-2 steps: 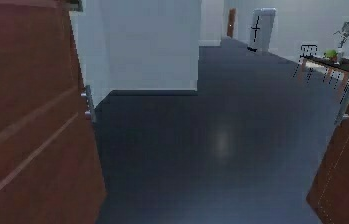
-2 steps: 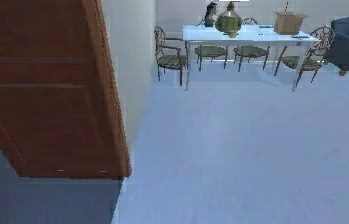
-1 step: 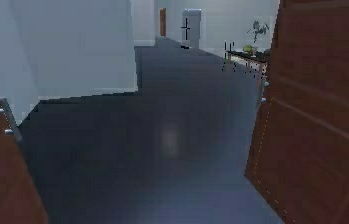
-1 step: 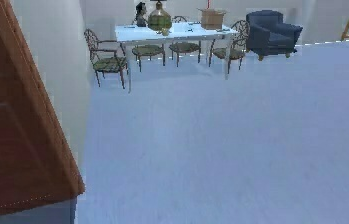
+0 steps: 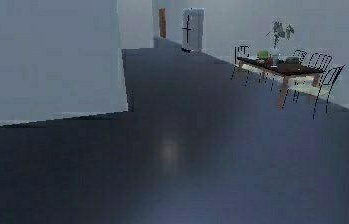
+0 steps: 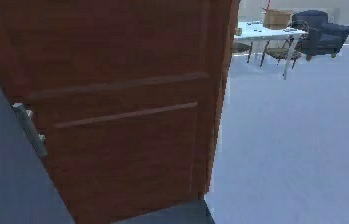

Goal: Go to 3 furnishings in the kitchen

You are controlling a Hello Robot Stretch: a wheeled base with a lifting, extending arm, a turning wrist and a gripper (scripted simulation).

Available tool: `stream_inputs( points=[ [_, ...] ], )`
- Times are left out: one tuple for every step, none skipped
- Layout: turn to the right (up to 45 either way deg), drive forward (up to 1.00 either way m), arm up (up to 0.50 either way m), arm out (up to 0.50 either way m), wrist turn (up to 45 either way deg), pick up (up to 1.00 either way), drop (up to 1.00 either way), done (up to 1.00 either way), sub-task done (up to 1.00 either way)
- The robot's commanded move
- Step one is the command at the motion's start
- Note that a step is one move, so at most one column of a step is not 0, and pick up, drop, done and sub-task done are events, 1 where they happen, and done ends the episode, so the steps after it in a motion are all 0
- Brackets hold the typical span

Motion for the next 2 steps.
stream_inputs(
  points=[
    [0.0, 0.65, 0.0, 0.0, 0.0, 0.0, 0.0, 0.0, 0.0],
    [27.0, 0.0, 0.0, 0.0, 0.0, 0.0, 0.0, 0.0, 0.0]
  ],
)
